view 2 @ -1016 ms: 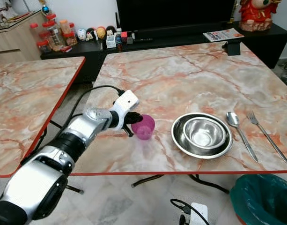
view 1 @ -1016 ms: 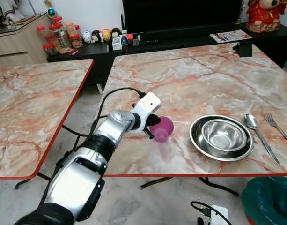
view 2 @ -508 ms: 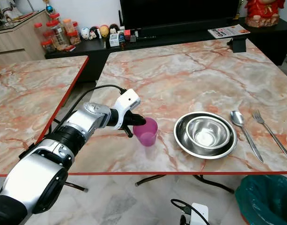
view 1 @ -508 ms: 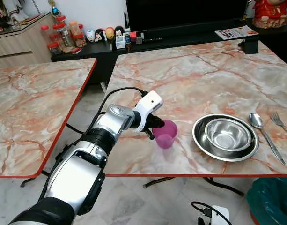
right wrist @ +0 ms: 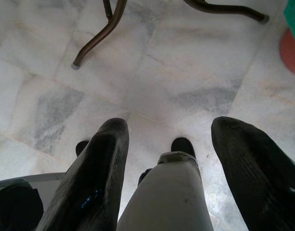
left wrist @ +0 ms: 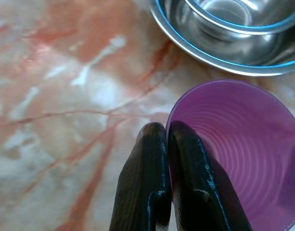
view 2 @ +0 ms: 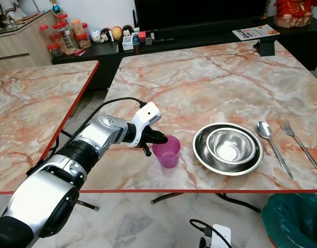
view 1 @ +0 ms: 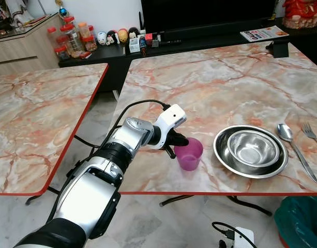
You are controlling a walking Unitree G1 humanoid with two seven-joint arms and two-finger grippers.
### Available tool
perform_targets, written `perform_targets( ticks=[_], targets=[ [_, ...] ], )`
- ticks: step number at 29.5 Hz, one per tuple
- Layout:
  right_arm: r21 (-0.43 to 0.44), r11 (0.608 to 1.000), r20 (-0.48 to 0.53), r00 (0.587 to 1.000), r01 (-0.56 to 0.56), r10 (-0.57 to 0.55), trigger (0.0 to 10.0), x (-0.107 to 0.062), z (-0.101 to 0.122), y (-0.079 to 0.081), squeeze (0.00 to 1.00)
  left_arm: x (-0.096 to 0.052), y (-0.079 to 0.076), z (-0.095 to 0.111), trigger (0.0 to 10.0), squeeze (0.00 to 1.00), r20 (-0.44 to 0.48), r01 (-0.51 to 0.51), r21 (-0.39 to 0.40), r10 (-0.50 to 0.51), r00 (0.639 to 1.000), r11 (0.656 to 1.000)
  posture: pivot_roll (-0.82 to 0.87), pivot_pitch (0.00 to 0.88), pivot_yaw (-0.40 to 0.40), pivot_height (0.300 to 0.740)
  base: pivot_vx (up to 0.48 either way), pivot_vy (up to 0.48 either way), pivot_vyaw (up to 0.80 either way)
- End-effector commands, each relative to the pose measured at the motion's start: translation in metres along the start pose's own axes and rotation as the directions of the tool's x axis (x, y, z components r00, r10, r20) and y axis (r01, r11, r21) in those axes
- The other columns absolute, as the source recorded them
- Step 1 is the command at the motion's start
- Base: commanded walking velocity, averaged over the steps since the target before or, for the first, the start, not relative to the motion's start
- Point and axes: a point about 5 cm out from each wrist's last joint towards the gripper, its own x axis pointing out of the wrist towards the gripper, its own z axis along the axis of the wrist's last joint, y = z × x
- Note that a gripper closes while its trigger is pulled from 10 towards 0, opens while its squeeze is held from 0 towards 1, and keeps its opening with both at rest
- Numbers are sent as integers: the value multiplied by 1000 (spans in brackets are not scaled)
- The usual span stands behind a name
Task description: Setting the table
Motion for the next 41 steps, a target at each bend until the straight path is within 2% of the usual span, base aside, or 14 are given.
perform_targets(
  ticks=[1,2,3,4,23,27,28,32,33,36,38,39,40,41],
  targets=[
    [10,1000,-9,1000,-5,5,10000,-1,-3,5,0,-1,1,-7,10000,302,-30,-4,5,4,1000,1000,-97,9,186,740,0,0,0],
    [9,1000,-9,1000,-6,6,10000,-1,-3,5,0,-1,1,-7,10000,302,-29,-6,6,7,1000,1000,-97,9,186,740,0,0,0],
    [10,1000,-9,1000,-6,6,10000,-1,-3,5,0,-2,1,-7,10000,925,-30,-9,7,9,1000,1000,-97,9,186,740,0,0,0],
    [10,1000,-9,1000,-6,6,10000,-1,-3,5,0,-3,2,-7,10000,1000,-29,-16,8,16,999,1000,-95,8,186,740,0,0,0],
    [12,1000,-8,1000,-6,6,10000,0,-2,5,0,-19,13,10,10000,1000,43,-29,23,28,999,999,-88,2,180,740,0,0,0],
    [11,1000,-7,1000,-11,11,10000,0,-1,6,0,-25,15,14,10000,1000,98,4,-24,-2,995,1000,-80,0,176,740,0,0,0],
    [10,1000,-6,1000,-13,13,10000,0,-1,7,0,-29,16,18,10000,8,133,11,-40,-6,991,999,-79,0,174,740,0,0,0],
    [10,1000,-6,1000,-15,15,10000,0,-1,7,0,-49,26,26,10000,0,280,25,-139,15,960,990,-79,0,174,740,0,0,0],
    [10,1000,-6,1000,-15,15,10000,0,-1,7,0,-49,26,26,10000,0,280,25,-139,15,960,990,-79,0,174,740,0,0,0],
    [10,1000,-5,1000,-13,13,10000,0,-1,6,0,-74,37,25,10000,0,438,29,-222,73,896,975,-79,0,164,740,0,0,0],
    [9,1000,-5,1000,-13,13,10000,0,-1,5,0,-86,45,20,10000,0,489,-12,-300,164,857,954,-78,2,160,740,0,0,0],
    [9,1000,-5,1000,-13,13,10000,0,-1,5,0,-86,45,20,10000,0,489,-12,-300,164,857,954,-78,2,160,740,0,0,0],
    [8,1000,-5,1000,-13,13,10000,0,-1,4,0,-103,59,10,10000,0,534,-137,-374,334,777,917,-77,1,157,740,0,0,0],
    [8,1000,-5,1000,-13,13,10000,0,-1,4,0,-103,59,10,10000,0,534,-137,-374,334,777,917,-77,1,157,740,0,0,0]
  ],
)
